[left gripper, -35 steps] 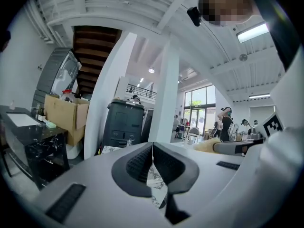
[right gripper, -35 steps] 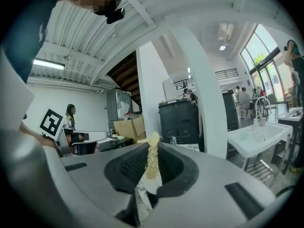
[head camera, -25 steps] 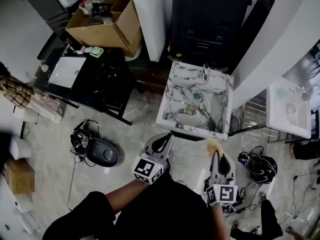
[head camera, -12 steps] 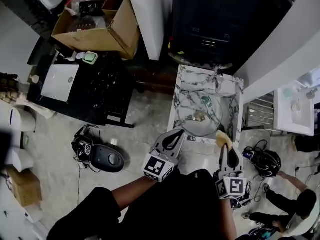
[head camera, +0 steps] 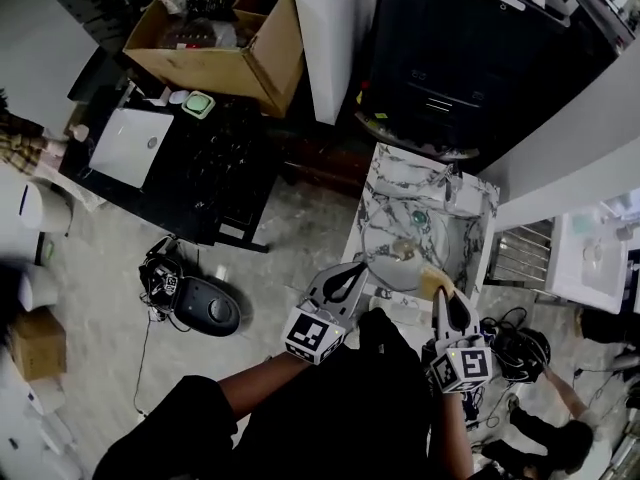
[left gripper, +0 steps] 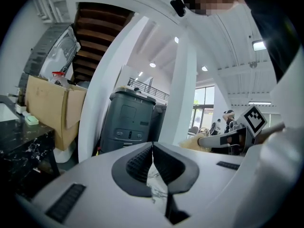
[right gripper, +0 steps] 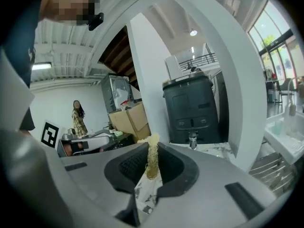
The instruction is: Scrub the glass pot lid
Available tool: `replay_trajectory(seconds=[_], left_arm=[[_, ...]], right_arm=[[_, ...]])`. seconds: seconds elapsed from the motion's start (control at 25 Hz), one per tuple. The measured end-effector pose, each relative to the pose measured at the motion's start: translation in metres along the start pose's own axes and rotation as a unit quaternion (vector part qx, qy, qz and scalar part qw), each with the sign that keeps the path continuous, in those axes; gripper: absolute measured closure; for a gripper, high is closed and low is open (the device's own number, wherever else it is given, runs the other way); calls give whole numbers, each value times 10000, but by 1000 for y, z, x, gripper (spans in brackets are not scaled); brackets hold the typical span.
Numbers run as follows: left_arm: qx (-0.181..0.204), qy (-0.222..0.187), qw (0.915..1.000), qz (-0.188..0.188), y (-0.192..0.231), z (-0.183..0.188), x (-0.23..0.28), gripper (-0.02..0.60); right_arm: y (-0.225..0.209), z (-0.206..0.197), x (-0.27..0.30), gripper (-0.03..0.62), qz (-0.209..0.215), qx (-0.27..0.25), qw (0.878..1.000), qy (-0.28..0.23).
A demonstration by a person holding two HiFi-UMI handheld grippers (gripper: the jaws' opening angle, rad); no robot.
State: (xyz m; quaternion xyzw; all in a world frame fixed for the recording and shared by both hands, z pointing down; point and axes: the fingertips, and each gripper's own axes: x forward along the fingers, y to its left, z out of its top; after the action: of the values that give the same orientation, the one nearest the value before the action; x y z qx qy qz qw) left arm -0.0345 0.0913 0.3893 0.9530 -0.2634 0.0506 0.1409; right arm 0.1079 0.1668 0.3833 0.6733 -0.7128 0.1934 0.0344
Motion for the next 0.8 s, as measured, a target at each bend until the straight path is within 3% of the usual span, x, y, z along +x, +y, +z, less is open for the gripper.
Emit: replay_trajectory(seconds=[0.4, 0.8], left_arm=[[26, 34, 9981, 611, -1, -17, 30, 563], [-43, 334, 9864, 1608, 19, -59, 50, 563]], right_arm=[[-24, -30, 57, 530, 873, -229, 9937, 665], [-40, -99, 118, 530, 1844, -674, 9699, 1441]])
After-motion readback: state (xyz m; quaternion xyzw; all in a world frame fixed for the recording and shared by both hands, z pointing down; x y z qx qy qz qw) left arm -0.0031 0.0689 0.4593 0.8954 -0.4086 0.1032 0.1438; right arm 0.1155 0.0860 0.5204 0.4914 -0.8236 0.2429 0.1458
